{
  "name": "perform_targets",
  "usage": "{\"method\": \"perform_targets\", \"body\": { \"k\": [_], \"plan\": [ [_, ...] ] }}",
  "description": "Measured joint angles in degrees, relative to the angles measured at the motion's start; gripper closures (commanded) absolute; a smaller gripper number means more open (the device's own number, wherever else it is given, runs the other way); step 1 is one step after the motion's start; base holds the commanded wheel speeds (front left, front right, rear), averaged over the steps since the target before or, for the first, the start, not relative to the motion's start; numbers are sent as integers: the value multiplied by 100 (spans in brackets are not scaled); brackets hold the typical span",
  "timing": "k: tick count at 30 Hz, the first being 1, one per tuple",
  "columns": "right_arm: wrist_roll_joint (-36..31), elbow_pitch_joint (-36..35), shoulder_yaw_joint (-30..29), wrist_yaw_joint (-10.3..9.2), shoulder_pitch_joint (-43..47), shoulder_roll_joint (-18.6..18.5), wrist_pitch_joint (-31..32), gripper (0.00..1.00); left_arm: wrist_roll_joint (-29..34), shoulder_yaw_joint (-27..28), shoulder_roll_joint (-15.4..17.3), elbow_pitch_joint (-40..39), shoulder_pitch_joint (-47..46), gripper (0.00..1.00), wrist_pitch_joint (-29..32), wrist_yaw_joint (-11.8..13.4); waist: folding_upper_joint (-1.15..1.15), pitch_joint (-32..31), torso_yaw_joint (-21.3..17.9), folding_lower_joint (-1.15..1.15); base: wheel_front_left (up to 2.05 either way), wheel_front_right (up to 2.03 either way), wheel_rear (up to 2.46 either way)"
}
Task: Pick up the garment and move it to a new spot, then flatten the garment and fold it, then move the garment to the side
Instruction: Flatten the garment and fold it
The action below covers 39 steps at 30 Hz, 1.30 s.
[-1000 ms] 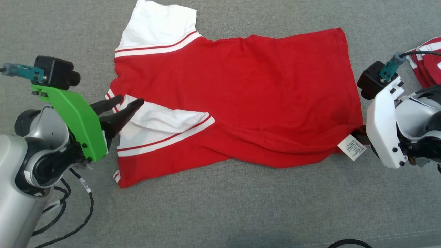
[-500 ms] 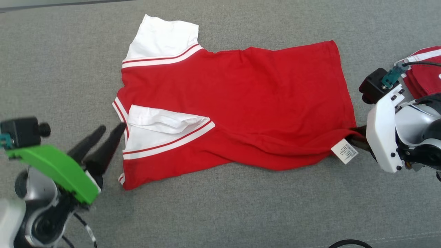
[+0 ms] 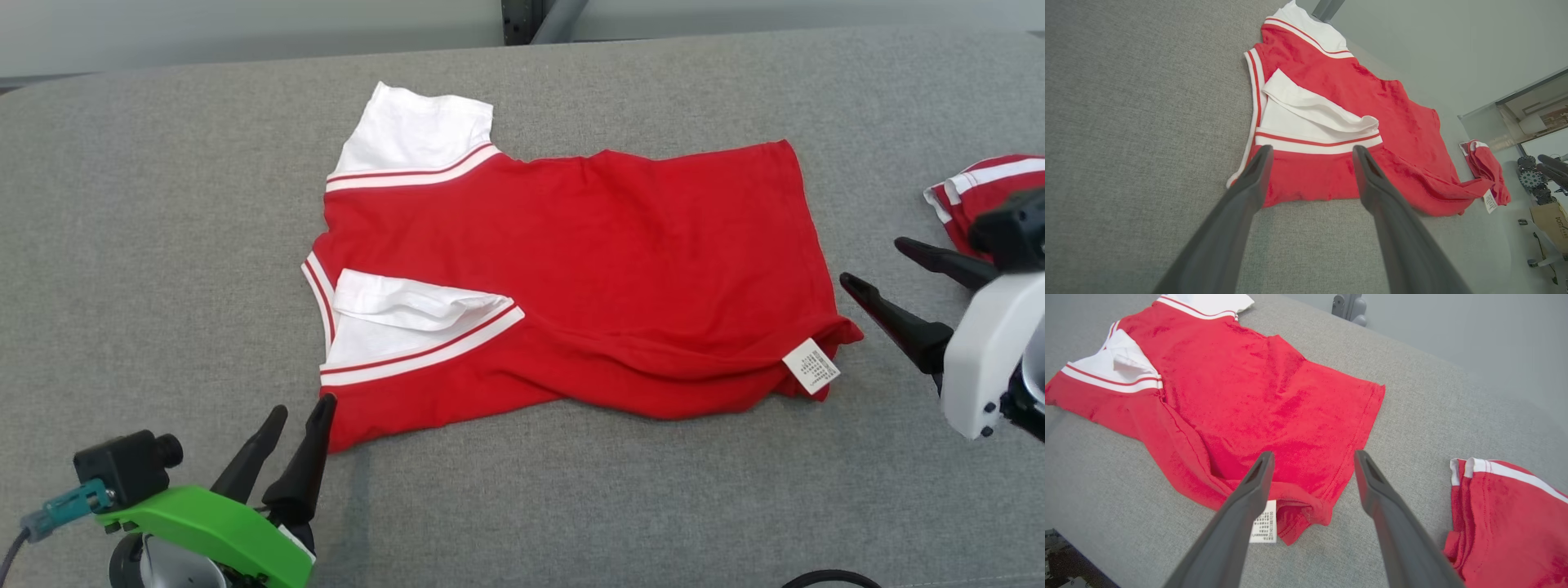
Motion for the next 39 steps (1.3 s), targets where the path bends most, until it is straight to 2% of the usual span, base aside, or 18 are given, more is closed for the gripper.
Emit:
{"method": "perform_targets", "body": {
  "k": [3, 7, 9, 12, 16, 20, 23, 28, 39],
  "plan": [
    [-601, -98, -602, 0, 752, 330, -881, 0, 255, -160, -143, 145, 27, 0, -235, 29, 0, -139, 33, 0, 0, 0, 0],
    [-1459, -40, -1302, 0, 1758, 1065, -2103, 0, 561, -270, -310, 436, 43, 0, -572, 83, 0, -286, 42, 0, 0, 0, 0],
    [-1945, 108, -1478, 0, 2135, 1323, -2689, 0, 745, -276, -378, 591, 42, 0, -829, 103, 0, -340, 25, 0, 0, 0, 0],
    [-2301, 479, -1670, 0, 2549, 1976, -3563, 0, 937, -253, -563, 857, 40, 0, -1306, 112, 0, -408, -28, 0, 0, 0, 0],
    [-2770, 1150, -1805, 0, 2791, 2528, -4423, 0, 1348, -348, -643, 1249, 45, 0, -1829, 71, 0, -514, -105, 0, 0, 0, 0],
    [-2995, 1823, -1903, 0, 2803, 2994, -4643, 0, 1657, -400, -740, 1759, 49, 0, -2041, -60, 0, -616, -171, 0, 0, 0, 0],
    [-3004, 2219, -1826, 0, 2651, 3162, -4667, 0, 1672, -475, -860, 2143, -5, 0, -2080, -214, 0, -644, -208, 0, 0, 0, 0],
    [-2849, 2781, -1589, 0, 2108, 3181, -4684, 0, 1681, -637, -924, 2743, -408, 0, -1886, -399, 0, -604, -196, 0, 0, 0, 0],
    [-2062, 3689, -767, 0, 985, 3008, -4074, 0, 1785, -835, -940, 3509, -1077, 0, -1340, -428, 0, -423, -147, 0, 0, 0, 0]
  ]
}}
